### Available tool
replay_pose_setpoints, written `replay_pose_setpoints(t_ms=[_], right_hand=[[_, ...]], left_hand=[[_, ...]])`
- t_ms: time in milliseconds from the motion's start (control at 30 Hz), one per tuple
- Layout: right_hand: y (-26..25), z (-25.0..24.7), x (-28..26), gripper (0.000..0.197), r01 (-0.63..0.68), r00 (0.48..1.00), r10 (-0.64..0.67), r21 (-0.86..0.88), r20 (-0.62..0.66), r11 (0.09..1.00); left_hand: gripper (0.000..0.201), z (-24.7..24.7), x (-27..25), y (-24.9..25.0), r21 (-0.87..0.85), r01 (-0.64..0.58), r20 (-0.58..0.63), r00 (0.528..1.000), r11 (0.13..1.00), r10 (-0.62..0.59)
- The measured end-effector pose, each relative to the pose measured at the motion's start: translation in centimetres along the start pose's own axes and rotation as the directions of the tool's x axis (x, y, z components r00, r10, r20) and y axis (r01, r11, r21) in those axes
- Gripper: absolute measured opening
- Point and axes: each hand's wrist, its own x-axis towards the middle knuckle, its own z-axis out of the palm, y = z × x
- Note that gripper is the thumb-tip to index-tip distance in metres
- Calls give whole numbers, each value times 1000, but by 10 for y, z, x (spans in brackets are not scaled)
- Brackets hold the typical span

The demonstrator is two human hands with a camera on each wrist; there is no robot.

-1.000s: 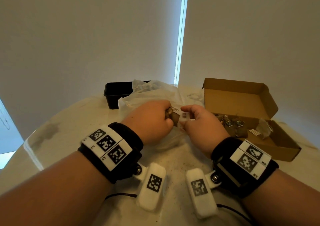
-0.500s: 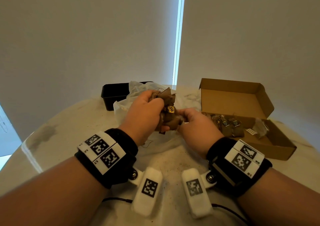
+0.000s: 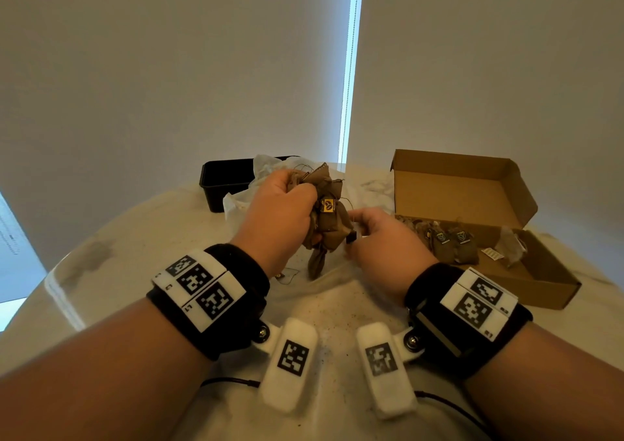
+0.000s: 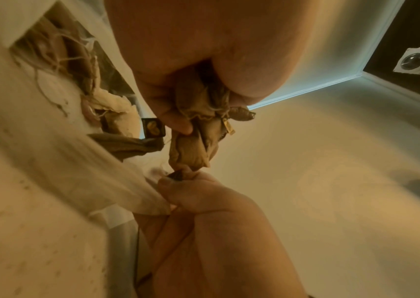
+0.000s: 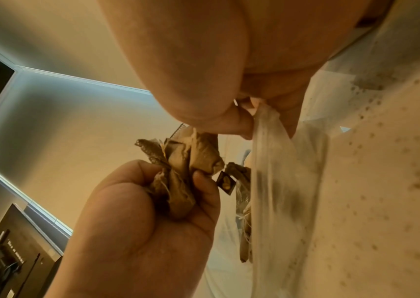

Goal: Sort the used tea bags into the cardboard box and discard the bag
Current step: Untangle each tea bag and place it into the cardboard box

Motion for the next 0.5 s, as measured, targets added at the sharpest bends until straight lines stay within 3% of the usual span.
replay_pose_setpoints(t_ms=[233,500], right_hand=[[-5,-5,-7,50,-9,1000,9,7,15,1000],[-10,-3,-11,53,-39,993,23,141,115,989]], left_hand=[[40,-7,7,10,-218,32,-43,998,975,-42],[39,-5,8,26,-346,11,3,1000,938,-11]])
